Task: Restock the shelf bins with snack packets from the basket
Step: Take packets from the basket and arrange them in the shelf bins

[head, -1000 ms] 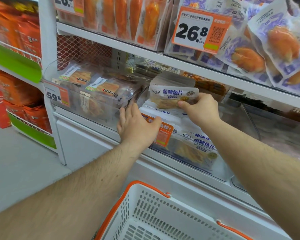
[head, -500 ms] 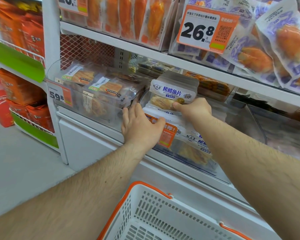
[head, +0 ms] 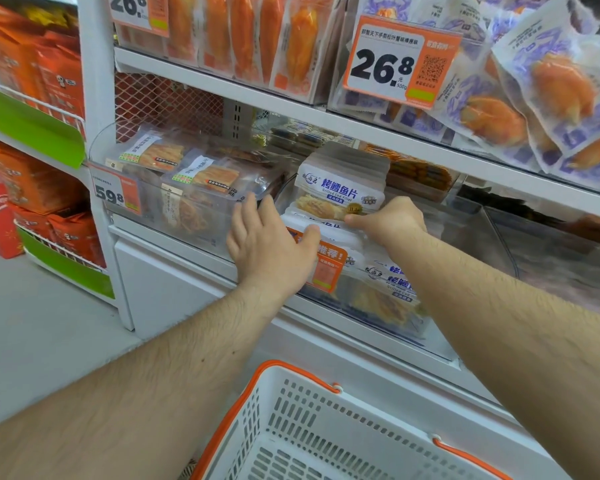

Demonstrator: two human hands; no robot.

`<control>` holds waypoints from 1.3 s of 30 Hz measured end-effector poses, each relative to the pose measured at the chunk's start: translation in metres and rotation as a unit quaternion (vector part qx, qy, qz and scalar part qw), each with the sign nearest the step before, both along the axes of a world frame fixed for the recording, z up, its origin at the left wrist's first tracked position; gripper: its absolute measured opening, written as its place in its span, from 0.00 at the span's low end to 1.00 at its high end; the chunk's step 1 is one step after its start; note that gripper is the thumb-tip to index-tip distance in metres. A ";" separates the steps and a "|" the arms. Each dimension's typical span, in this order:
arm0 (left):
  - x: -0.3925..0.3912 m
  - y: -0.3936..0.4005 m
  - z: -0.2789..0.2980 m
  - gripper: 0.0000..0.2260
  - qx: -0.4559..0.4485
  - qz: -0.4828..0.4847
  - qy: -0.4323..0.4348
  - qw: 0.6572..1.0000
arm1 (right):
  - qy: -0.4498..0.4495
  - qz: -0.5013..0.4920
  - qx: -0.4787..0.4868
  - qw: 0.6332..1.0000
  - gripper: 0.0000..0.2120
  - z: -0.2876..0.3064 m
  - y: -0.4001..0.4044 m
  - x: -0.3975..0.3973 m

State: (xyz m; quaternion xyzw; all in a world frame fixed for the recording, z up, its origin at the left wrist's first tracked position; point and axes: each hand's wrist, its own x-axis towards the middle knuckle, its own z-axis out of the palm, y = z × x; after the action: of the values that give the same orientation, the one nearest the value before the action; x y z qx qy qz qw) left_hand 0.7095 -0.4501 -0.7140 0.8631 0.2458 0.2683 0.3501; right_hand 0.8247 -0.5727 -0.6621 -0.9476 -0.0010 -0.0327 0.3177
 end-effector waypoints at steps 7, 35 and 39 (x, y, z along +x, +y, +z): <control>-0.022 -0.027 0.011 0.05 0.063 -0.230 -0.049 0.970 | -0.321 0.099 0.008 0.942 0.04 -0.006 -0.040 -0.053; -0.057 -0.099 -0.118 0.19 0.245 -0.494 0.570 0.609 | 0.628 0.355 -0.274 0.635 0.50 -0.347 -0.164 -0.235; -0.056 -0.100 -0.122 0.19 0.250 -0.488 0.584 0.599 | 0.700 0.234 -0.173 0.653 0.51 -0.351 -0.153 -0.252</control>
State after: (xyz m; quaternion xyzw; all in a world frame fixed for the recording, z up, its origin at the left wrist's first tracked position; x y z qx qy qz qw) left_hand 0.6534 -0.5505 -0.8357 0.8810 -0.1360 -0.4527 -0.0185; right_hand 0.5726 -0.7254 -1.0126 -0.6962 -0.0054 0.7159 0.0516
